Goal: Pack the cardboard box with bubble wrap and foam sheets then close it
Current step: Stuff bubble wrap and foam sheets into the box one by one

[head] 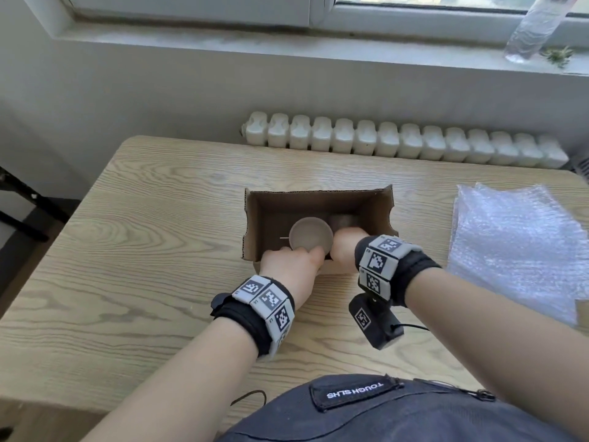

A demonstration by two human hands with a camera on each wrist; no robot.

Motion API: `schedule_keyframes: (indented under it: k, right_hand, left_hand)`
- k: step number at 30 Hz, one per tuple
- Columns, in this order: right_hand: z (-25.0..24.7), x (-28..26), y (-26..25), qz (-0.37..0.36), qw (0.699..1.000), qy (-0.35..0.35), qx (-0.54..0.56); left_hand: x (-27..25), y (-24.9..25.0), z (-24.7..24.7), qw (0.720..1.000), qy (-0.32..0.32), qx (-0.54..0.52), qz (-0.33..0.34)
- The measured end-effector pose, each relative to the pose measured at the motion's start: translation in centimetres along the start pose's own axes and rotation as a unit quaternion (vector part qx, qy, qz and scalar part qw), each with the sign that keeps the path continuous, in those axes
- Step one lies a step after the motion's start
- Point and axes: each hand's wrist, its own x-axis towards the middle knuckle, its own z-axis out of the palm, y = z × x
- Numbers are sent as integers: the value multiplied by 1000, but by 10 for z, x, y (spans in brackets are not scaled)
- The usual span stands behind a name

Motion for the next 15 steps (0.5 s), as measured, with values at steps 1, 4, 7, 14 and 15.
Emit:
schedule_keyframes:
  k: [1, 4, 7, 14, 15]
  right_hand:
    - [-3, -1, -1, -3, 1000, 10, -7]
    - [-7, -8, -5, 13, 998, 65, -5]
    - [-5, -6, -5, -20, 999, 35, 12]
    - [-9, -9, 2, -61, 998, 5, 19]
    - [-11, -8, 0, -55, 998, -7, 22]
  left_hand:
    - [1, 0, -1, 1000, -1, -1, 1]
    - [4, -3, -1, 1000, 6, -4, 5]
    - [6, -4, -1, 1000, 4, -2, 7]
    - [7, -5, -3, 1000, -3, -1, 13]
    - [7, -6, -3, 1000, -4, -3, 14]
